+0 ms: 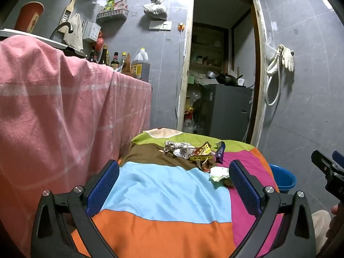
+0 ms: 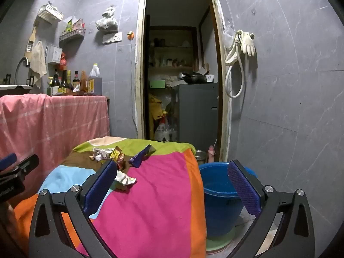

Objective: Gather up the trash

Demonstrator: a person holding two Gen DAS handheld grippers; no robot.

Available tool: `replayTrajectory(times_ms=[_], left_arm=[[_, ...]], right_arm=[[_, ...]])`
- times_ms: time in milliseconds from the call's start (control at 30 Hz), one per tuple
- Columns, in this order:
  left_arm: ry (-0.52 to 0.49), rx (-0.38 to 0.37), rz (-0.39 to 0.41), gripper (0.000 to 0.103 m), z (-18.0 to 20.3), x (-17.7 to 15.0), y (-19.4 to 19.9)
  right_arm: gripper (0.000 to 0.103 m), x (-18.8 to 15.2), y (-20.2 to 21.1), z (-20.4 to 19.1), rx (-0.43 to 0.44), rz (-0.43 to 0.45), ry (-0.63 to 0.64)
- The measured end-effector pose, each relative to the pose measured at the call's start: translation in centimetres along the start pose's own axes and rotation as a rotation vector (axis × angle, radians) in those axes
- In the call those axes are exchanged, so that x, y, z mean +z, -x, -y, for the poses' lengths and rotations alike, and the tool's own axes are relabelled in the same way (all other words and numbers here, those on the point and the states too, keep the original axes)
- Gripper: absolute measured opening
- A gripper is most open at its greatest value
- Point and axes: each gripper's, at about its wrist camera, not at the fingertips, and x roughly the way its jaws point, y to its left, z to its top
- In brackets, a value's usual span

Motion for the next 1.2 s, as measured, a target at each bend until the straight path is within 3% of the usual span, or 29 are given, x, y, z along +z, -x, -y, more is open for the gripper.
replayTrajectory(times_ms=[1200], left_arm=[[0.011, 0.006, -0.012, 0.1, -0.4, -0.3, -0.19]], right_arm=[[0.103, -0.1, -0.16, 0.0, 0.001, -0.008, -0.005]])
